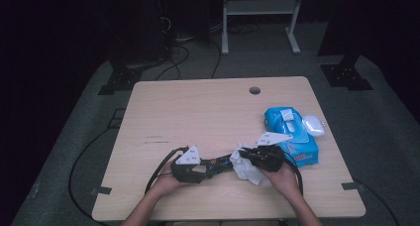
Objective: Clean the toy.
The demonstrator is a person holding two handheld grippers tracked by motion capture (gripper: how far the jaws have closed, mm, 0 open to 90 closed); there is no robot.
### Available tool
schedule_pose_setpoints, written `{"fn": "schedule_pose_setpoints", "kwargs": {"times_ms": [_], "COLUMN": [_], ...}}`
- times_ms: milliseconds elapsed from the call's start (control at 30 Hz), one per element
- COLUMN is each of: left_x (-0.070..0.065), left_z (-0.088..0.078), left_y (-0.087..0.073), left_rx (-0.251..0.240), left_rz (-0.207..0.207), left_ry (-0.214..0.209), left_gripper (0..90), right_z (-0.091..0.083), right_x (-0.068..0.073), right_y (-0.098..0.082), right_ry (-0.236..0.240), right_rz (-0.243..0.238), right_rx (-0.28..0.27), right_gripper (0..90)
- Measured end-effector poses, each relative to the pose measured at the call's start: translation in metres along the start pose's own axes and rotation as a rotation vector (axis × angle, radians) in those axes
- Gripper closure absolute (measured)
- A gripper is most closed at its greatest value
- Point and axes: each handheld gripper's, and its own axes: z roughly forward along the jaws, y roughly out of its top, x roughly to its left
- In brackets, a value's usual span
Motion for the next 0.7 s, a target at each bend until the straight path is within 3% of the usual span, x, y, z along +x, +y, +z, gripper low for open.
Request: {"fn": "schedule_pose_setpoints", "kwargs": {"times_ms": [67, 133, 233, 300, 400, 467, 567, 633, 700], "left_x": [0.000, 0.000, 0.000, 0.001, 0.000, 0.000, 0.001, 0.001, 0.001], "left_z": [0.000, 0.000, 0.000, 0.000, -0.001, -0.001, -0.001, -0.001, -0.001], "left_y": [0.001, 0.000, 0.000, 0.000, 0.000, 0.000, -0.001, 0.000, 0.000], "left_rx": [0.004, 0.006, 0.006, 0.005, 0.008, 0.005, 0.004, 0.009, 0.007], "left_rz": [0.006, 0.007, 0.004, 0.004, 0.008, 0.005, 0.005, 0.008, 0.008], "left_ry": [0.002, 0.002, 0.001, 0.001, 0.004, 0.006, 0.005, 0.007, 0.008], "left_gripper": [58.5, 58.5, 58.5, 58.5, 58.5, 58.5, 58.5, 58.6, 58.5], "right_z": [-0.006, -0.010, -0.015, -0.015, -0.008, -0.006, -0.007, -0.010, -0.011], "right_x": [-0.011, -0.020, -0.025, -0.019, -0.010, -0.012, -0.023, -0.027, -0.021], "right_y": [-0.003, -0.007, -0.009, -0.006, -0.003, -0.006, -0.010, -0.012, -0.006], "right_ry": [-0.019, -0.067, -0.039, -0.003, 0.015, 0.009, -0.059, -0.026, 0.000], "right_rz": [0.037, 0.049, 0.087, 0.080, 0.034, 0.036, 0.049, 0.102, 0.086], "right_rx": [-0.007, 0.011, -0.020, -0.042, -0.019, -0.005, 0.044, 0.007, -0.024], "right_gripper": [83.4, 83.4, 83.4, 83.4, 83.4, 83.4, 83.4, 83.4, 83.4]}}
